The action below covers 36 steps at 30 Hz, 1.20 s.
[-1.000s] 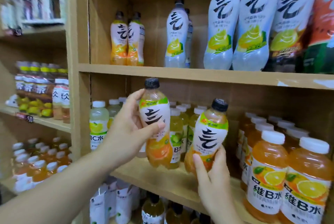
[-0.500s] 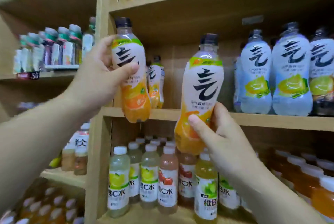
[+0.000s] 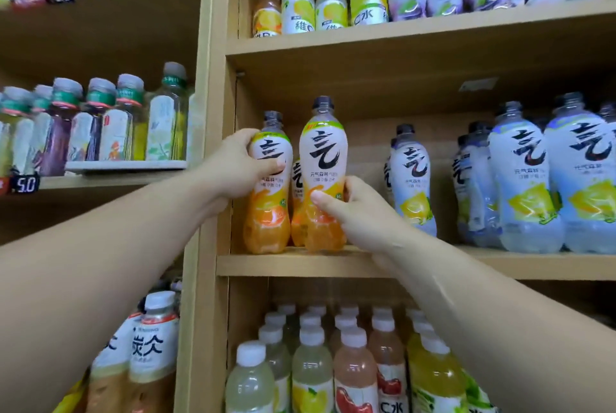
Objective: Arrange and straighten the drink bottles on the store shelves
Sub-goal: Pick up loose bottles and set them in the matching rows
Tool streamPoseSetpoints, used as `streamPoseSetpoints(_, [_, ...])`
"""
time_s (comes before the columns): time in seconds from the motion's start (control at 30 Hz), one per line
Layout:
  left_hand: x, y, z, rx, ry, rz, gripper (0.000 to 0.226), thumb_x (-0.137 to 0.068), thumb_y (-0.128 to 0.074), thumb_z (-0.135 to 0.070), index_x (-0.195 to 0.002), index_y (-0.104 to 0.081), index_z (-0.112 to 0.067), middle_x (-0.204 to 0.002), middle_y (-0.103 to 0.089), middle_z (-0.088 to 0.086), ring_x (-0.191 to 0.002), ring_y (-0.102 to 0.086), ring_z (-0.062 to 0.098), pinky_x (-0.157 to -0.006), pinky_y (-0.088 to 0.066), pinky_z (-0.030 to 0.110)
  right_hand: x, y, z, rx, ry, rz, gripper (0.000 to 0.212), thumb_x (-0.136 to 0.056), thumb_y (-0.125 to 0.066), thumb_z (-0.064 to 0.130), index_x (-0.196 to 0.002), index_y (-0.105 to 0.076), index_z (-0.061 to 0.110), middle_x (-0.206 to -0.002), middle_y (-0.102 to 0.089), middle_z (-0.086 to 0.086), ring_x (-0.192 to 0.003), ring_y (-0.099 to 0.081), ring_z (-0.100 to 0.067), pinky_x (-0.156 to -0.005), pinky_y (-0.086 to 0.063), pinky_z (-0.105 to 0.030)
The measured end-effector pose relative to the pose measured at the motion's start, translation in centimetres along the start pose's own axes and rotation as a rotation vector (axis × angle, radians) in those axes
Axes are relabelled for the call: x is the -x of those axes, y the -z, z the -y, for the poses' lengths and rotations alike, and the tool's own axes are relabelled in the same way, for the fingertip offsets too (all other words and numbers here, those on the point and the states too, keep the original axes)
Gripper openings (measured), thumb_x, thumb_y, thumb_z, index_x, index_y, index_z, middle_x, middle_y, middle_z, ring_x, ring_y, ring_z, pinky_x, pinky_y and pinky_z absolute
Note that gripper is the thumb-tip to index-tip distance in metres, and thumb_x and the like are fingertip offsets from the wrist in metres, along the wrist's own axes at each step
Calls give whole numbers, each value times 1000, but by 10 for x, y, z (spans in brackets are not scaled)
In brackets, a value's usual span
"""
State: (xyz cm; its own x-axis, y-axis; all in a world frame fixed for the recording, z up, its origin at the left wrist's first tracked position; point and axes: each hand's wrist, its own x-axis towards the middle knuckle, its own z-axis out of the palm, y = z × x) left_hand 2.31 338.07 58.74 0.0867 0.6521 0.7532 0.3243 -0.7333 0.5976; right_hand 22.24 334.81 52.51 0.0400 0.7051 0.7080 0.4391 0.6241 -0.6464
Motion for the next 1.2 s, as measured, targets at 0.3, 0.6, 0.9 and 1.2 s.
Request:
streamPoseSetpoints(0.3, [8, -3, 0, -441, -34, -65, 66, -98, -65, -37, -153, -34, -18, -143, -56, 10, -121, -60, 34, -92, -56, 46, -8, -12, -1, -7, -101, 79, 23, -97, -68, 43, -109, -61, 25, -107, -74, 2, -100, -72, -18, -93, -59, -45])
streamPoseSetpoints(0.6, [83, -3, 40, -697, -252, -25, 85, -91, -71, -42, -160, -23, -30, -163, -20, 1, -146, -35, 23, -114, -37, 35, -6, -1, -5, -84, -185, 162, 30, -90, -74, 19, -119, -68, 14, -108, -78, -4, -99, -76, -18, -91, -61, -40])
streamPoseSetpoints(0.9, [67, -17, 37, -829, -105, 9, 56, -95, -65, -32, -146, -42, -25, -129, -59, 11, -115, -59, 32, -95, -55, 45, -27, -12, -7, 93, -212, 191, 34, -88, -81, 28, -117, -69, 16, -108, -78, -2, -99, -75, -17, -84, -64, -42])
streamPoseSetpoints(1.2, [60, -28, 47, -808, -67, 79, 49, -99, -55, -26, -145, -40, -18, -133, -55, 11, -117, -58, 30, -95, -53, 41, -38, -27, -14, 231, -202, 123, 35, -89, -79, 34, -116, -69, 14, -111, -74, -5, -99, -74, -22, -79, -65, -40])
